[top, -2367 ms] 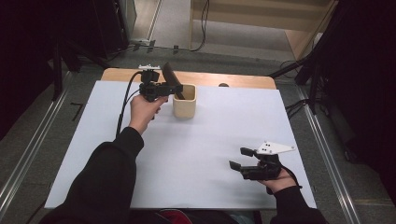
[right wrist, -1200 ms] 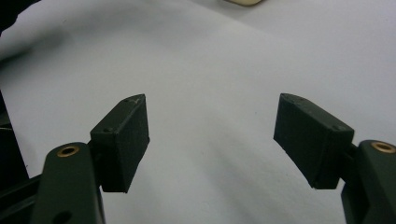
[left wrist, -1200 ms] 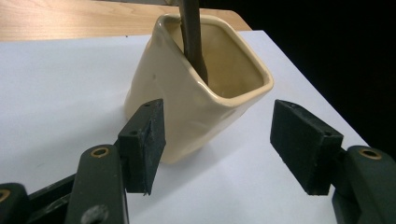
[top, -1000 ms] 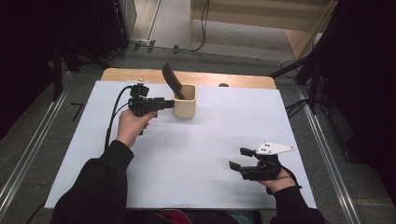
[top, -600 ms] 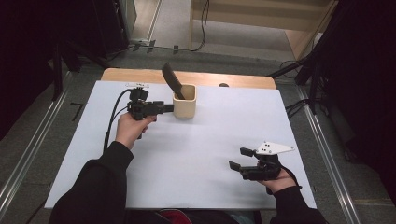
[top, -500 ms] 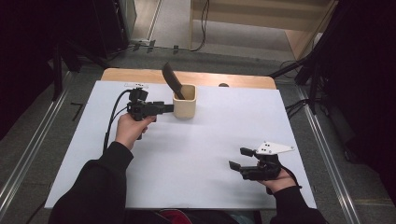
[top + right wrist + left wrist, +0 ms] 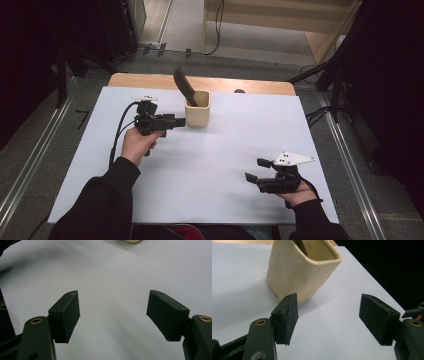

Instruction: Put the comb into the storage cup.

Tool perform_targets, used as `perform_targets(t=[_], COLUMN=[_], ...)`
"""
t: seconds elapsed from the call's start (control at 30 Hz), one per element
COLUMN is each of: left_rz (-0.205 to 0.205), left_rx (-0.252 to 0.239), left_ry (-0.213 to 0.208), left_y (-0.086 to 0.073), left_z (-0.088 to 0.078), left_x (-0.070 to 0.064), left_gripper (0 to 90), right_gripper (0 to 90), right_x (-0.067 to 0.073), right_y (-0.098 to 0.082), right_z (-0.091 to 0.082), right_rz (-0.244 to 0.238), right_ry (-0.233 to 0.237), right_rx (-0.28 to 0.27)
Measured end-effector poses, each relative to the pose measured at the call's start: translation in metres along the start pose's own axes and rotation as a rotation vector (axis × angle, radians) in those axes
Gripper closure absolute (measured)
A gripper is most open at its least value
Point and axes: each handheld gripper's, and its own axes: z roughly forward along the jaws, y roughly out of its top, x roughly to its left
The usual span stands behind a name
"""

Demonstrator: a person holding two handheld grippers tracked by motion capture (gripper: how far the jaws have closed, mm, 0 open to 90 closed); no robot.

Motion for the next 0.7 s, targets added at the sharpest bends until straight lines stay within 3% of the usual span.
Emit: perform_targets(t=[0.17, 0.7], left_rz=[-0.006, -0.004], left_rx=[0.005, 0.032], left_ry=[-0.019, -0.027], left_y=[-0.007, -0.026], left_z=[0.0, -0.007], left_x=[-0.003, -0.012], left_gripper=[32.5, 32.4], right_gripper=[24.7, 24.8], right_x=[0.0, 0.001], right_y=[0.0, 0.0], right_z=[0.0, 0.001], right_rz=[-0.001, -0.006], right_ry=[-0.002, 0.001], right_rx=[0.002, 0.01])
